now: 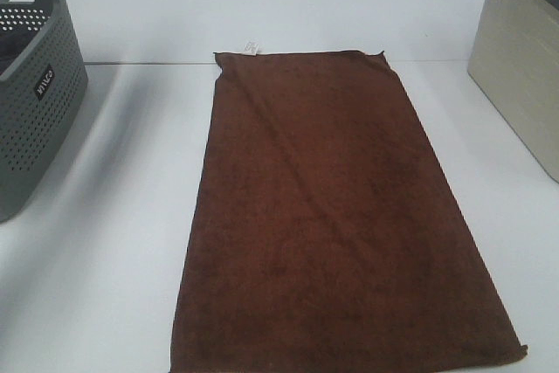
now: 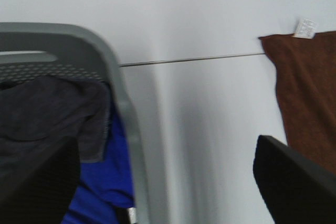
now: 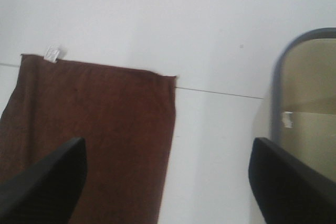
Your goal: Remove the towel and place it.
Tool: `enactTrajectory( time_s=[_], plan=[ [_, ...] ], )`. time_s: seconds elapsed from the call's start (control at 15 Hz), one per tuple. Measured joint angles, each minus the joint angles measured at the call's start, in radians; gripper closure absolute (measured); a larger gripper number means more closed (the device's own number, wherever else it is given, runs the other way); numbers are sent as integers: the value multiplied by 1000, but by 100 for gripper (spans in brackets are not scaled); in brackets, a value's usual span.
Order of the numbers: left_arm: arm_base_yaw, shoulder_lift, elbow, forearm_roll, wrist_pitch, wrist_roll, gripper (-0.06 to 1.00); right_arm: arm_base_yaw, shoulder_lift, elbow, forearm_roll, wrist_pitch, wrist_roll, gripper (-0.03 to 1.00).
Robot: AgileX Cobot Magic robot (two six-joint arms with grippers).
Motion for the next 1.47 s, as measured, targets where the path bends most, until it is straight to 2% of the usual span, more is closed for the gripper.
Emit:
enactTrajectory(
  time_s=[0.13, 0.27, 0.4, 0.6, 0.67, 0.87, 1.13, 1.2, 1.27, 1.47],
  plan=[
    [54, -40, 2, -9, 14, -4, 12, -31, -52, 12, -37, 2, 8, 16],
    [62, -94, 44, -37, 15, -4, 13, -29, -147, 101, -47, 4, 9, 16],
    [57, -181, 145, -47, 17, -4, 13, -28, -294, 314, -55, 4, 9, 16],
    [54, -380, 363, -47, 15, -4, 13, -28, -635, 753, -72, 9, 3, 17],
    [54, -425, 412, -47, 8, -4, 13, -28, -688, 813, -73, 9, 3, 17],
    [54, -702, 725, -47, -100, -11, 13, -28, -1041, 1201, -91, -6, 3, 17],
    [54, -1074, 1161, -47, -251, -18, 13, -28, -1476, 1545, -107, -73, 1, 17],
    [54, -1192, 1294, -23, -286, -11, 13, -28, -1562, 1585, -112, -87, 1, 17],
    [54, -1273, 1369, -1, -300, -3, 13, -28, -1650, 1619, -113, -90, 1, 17],
    [54, -1491, 1532, 45, -331, 4, 13, -28, -1833, 1710, -114, -96, 2, 17]
  ],
)
